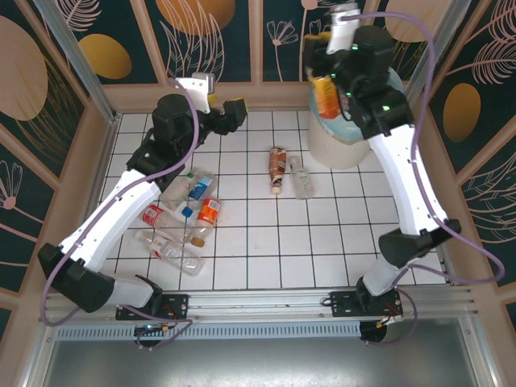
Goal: Put the plastic bottles in the bin
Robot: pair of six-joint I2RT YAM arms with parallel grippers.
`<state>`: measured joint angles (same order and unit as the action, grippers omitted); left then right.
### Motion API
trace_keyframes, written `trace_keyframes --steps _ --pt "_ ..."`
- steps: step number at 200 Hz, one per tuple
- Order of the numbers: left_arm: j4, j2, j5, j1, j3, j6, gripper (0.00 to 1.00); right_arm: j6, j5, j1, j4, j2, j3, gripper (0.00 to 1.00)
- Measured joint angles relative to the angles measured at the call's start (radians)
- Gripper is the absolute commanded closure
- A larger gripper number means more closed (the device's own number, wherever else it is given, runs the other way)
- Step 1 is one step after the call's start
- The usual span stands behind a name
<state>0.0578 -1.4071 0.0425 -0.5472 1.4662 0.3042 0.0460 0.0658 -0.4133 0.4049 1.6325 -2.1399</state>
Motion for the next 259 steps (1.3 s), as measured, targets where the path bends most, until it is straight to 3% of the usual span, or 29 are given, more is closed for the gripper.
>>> trace_keyframes --steps 34,69,144,259 --pt "-0.029 -0.093 0.126 -0.038 0.072 0.003 0.18 0.034 0.145 0.059 -0.280 -0.114 0.257 0.98" --pt "-0.032 -0.131 0.187 -0.065 0.077 0.007 0.18 0.058 0.219 0.098 -0.493 -0.109 0.460 0.98" --pt "-0.039 -0.138 0.193 -0.064 0.048 0.016 0.18 0.037 0.251 0.156 -0.714 -0.081 0.540 0.99" --pt "-0.039 -0.140 0.193 -0.064 0.053 0.019 0.18 0.031 0.277 0.176 -0.786 0.013 0.482 0.99"
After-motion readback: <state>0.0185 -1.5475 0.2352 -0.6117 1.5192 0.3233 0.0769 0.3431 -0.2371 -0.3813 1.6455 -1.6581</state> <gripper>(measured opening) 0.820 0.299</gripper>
